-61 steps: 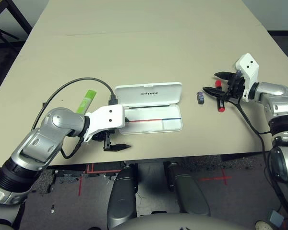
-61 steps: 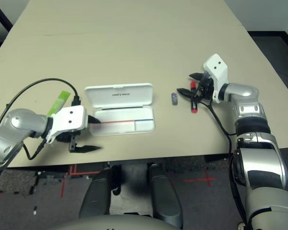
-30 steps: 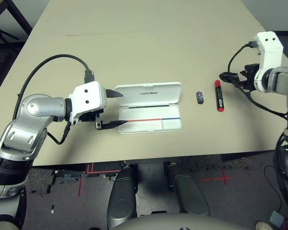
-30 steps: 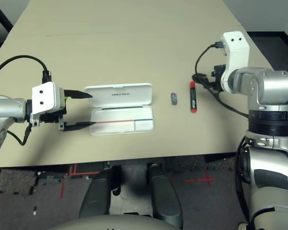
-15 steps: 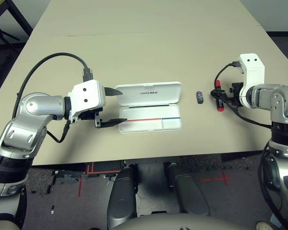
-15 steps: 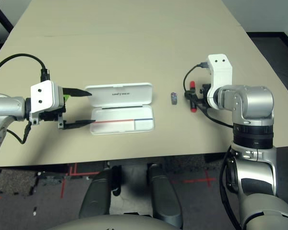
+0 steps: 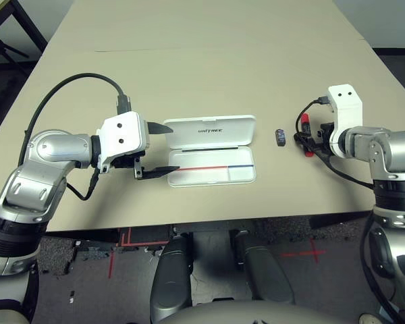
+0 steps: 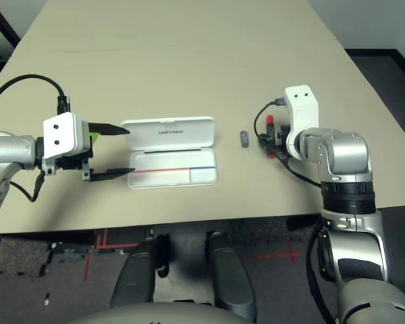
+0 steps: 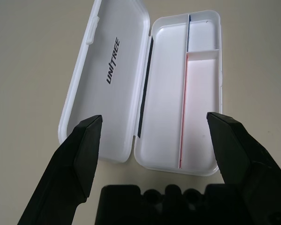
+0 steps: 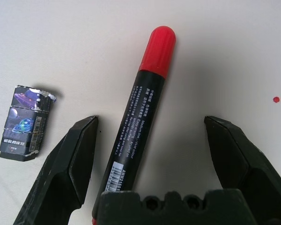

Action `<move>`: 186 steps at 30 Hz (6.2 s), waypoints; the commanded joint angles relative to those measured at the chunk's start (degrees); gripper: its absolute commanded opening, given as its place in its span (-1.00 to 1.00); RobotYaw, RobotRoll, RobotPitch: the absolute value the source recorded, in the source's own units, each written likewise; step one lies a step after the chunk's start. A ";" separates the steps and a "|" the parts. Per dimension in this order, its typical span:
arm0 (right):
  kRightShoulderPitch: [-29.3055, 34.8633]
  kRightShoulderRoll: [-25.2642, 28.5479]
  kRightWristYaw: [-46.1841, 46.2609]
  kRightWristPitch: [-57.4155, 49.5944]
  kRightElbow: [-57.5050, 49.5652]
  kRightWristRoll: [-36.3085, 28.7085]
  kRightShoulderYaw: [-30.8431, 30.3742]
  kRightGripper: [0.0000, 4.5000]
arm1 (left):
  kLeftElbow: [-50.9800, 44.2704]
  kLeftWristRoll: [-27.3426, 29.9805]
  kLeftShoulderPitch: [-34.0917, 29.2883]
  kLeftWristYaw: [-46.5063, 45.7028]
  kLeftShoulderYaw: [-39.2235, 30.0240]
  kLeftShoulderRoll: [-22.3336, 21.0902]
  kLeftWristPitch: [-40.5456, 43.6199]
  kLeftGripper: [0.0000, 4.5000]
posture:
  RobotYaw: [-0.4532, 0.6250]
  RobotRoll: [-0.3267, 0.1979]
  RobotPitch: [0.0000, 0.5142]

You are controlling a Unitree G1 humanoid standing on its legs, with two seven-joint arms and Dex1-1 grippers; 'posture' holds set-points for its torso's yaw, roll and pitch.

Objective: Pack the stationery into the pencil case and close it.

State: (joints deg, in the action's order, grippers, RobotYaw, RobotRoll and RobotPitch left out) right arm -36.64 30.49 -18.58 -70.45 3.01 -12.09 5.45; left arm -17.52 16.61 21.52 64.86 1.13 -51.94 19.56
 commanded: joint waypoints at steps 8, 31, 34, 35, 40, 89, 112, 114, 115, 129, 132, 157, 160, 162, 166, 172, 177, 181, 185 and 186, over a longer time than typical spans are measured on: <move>0.48 1.34 -0.10 2.31 4.23 1.35 -1.41 -0.51 | -0.69 0.40 -0.08 0.85 0.40 -0.62 -0.12 1.00 | -0.12 0.25 -0.20; -5.80 28.97 -45.04 32.90 0.67 2.05 -17.19 -0.77 | 0.26 0.27 -0.17 2.77 0.15 -1.90 -0.50 1.00 | -0.13 0.25 -0.22; -6.77 29.25 -51.57 37.45 -0.24 1.83 -18.24 -0.77 | 0.34 0.13 -0.34 2.89 0.13 -2.05 -0.67 1.00 | -0.13 0.25 -0.22; -6.99 29.34 -53.46 38.58 -0.63 1.86 -18.55 -0.77 | 0.32 0.10 -0.40 2.89 0.12 -2.09 -0.69 1.00 | -0.13 0.25 -0.22; -8.20 28.78 -62.96 40.74 -5.48 -1.70 -18.77 -0.77 | -0.33 0.26 -1.10 2.67 -0.45 -2.70 -0.13 1.00 | -0.11 0.25 -0.21; -12.96 -4.91 -53.21 51.68 3.04 12.66 -33.47 -0.14 | -5.69 0.51 -5.94 -1.34 -2.72 -3.54 3.76 1.00 | 0.06 0.25 -0.18; -3.38 13.42 -62.00 38.06 -5.83 -10.52 -10.88 0.99 | -4.56 1.21 -7.29 -2.70 -4.44 -3.34 5.33 1.00 | 0.02 0.25 -0.16; -1.02 14.55 -61.09 37.51 -6.82 -11.81 -8.68 0.99 | -4.52 1.11 -7.37 -3.43 -4.74 -3.52 6.60 1.00 | 0.01 0.25 -0.16; 0.38 14.90 -60.50 37.17 -7.58 -12.69 -7.52 0.99 | -4.43 0.85 -7.28 -4.04 -4.74 -3.67 7.64 1.00 | 0.01 0.25 -0.16; 8.95 17.86 -55.13 32.46 -17.12 -18.23 -5.49 0.99 | -1.01 -1.81 4.06 -21.93 -3.26 -1.27 41.19 1.00 | -0.04 0.25 -0.08; 8.89 18.10 -54.81 32.47 -17.24 -18.11 -6.11 0.99 | -1.78 -1.30 6.48 -25.01 -2.85 -0.94 50.97 1.00 | -0.05 0.25 -0.07; 8.86 17.49 -52.79 34.03 -18.00 -17.20 -9.78 0.99 | 14.54 -0.98 13.74 -33.16 0.44 5.21 58.21 1.00 | -0.08 0.25 -0.11; 9.12 17.61 -52.52 34.02 -18.28 -17.20 -9.68 0.99 | 16.36 -1.16 13.64 -33.72 0.63 5.87 57.00 1.00 | -0.12 0.25 -0.13; 9.19 17.71 -52.43 33.96 -18.42 -17.28 -9.63 0.99 | 16.91 -1.18 13.49 -33.84 0.87 5.99 56.57 1.00 | -0.13 0.25 -0.13; 9.64 17.98 -51.97 33.86 -18.78 -17.25 -9.46 1.00 | 16.36 -0.76 12.73 -33.28 1.68 6.08 56.21 0.71 | -0.13 0.25 -0.11; 9.66 17.62 -51.80 34.52 -18.11 -16.65 -10.08 1.00 | 14.17 -0.50 12.81 -30.91 2.54 3.04 54.41 -0.31 | -0.12 0.25 -0.10; 9.19 17.05 -51.87 35.20 -17.38 -16.15 -10.82 1.00 | 10.76 0.43 12.44 -26.65 2.56 -1.74 50.69 -0.53 | -0.10 0.25 -0.10; 9.01 16.79 -52.09 35.67 -16.87 -15.90 -11.19 1.00 | 7.29 1.75 11.57 -21.77 2.37 -6.37 48.02 -0.53 | -0.10 0.25 -0.10; 8.58 16.80 -52.46 36.27 -15.99 -15.48 -11.67 1.00 | 2.50 4.02 8.27 -14.24 2.21 -12.83 44.73 -0.53 | -0.07 0.25 -0.11; 8.49 16.81 -52.57 36.45 -15.74 -15.34 -11.80 1.00 | 1.41 4.29 7.39 -12.72 2.37 -14.33 43.95 -0.53 | -0.06 0.25 -0.11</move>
State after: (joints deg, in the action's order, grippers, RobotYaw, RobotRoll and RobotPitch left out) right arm -28.16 47.09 -70.71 -34.72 -13.06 -27.86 -5.83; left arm -13.64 19.70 30.08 49.29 3.20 -64.34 64.83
